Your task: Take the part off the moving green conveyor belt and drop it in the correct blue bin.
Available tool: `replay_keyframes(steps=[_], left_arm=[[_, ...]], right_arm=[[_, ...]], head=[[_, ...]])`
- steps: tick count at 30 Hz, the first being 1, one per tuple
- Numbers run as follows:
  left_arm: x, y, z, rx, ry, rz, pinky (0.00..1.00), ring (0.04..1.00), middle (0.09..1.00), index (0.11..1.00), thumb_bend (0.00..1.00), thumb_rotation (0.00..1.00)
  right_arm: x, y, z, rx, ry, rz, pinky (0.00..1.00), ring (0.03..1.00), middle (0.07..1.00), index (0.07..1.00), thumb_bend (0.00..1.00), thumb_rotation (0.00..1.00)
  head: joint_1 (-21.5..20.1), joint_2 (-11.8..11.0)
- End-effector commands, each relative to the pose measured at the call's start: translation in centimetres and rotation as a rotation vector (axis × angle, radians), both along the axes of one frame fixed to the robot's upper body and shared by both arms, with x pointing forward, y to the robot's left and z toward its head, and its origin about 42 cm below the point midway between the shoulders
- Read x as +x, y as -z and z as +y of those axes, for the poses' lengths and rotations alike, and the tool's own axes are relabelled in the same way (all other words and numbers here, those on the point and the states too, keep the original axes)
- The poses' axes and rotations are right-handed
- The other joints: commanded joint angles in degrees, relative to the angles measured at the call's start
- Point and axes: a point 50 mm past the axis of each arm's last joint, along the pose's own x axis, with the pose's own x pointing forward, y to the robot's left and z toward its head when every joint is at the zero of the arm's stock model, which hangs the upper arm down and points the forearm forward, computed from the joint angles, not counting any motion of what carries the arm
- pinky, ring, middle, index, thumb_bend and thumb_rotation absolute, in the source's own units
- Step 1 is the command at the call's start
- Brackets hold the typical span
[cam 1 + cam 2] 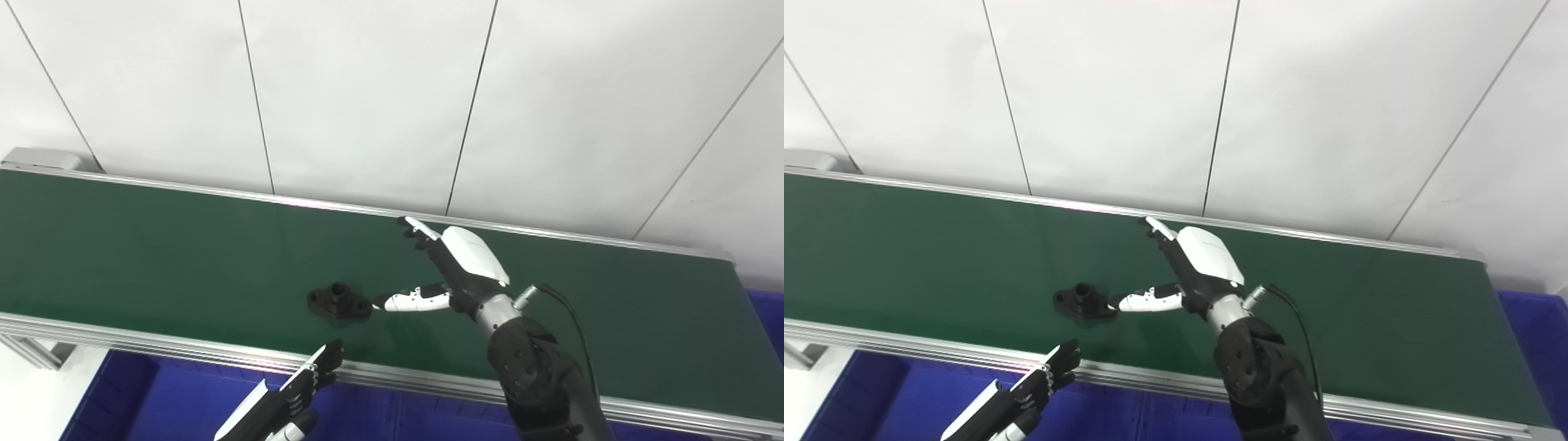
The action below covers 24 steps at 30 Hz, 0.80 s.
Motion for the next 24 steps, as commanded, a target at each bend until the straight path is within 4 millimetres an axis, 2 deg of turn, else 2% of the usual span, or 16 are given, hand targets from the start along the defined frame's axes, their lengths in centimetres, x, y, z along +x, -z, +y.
replay_keyframes(steps=[1, 7, 15, 24], left_arm=[[0.3, -1.0, -0.1, -0.014, 0.005, -0.042, 0.97, 1.000, 1.000, 1.000, 0.40, 0.87], [0.2, -1.0, -0.3, -0.020, 0.003, -0.051, 0.96, 1.000, 1.000, 1.000, 0.40, 0.86], [0.2, -1.0, -0.5, -0.045, 0.013, -0.050, 0.98, 1.000, 1.000, 1.000, 0.39, 0.80], [0.1, -1.2, -0.5, -0.062, 0.016, -0.059, 0.97, 1.000, 1.000, 1.000, 0.39, 0.77]], right_arm=[[1.1, -1.5, 0.7, -0.017, -0.019, -0.046, 0.75, 0.829, 0.875, 0.942, 0.87, 0.49], [1.8, -0.9, 1.1, -0.077, -0.041, -0.006, 0.78, 0.856, 0.894, 0.948, 0.88, 0.48], [2.0, 1.1, 1.1, -0.131, -0.059, 0.046, 0.84, 0.889, 0.912, 0.940, 0.91, 0.40], [2.1, 3.2, 0.6, -0.159, -0.068, 0.087, 0.76, 0.855, 0.891, 0.928, 0.91, 0.33]], head=[[0.1, 0.1], [0.8, 0.4], [1.7, 0.9], [2.3, 1.9]])
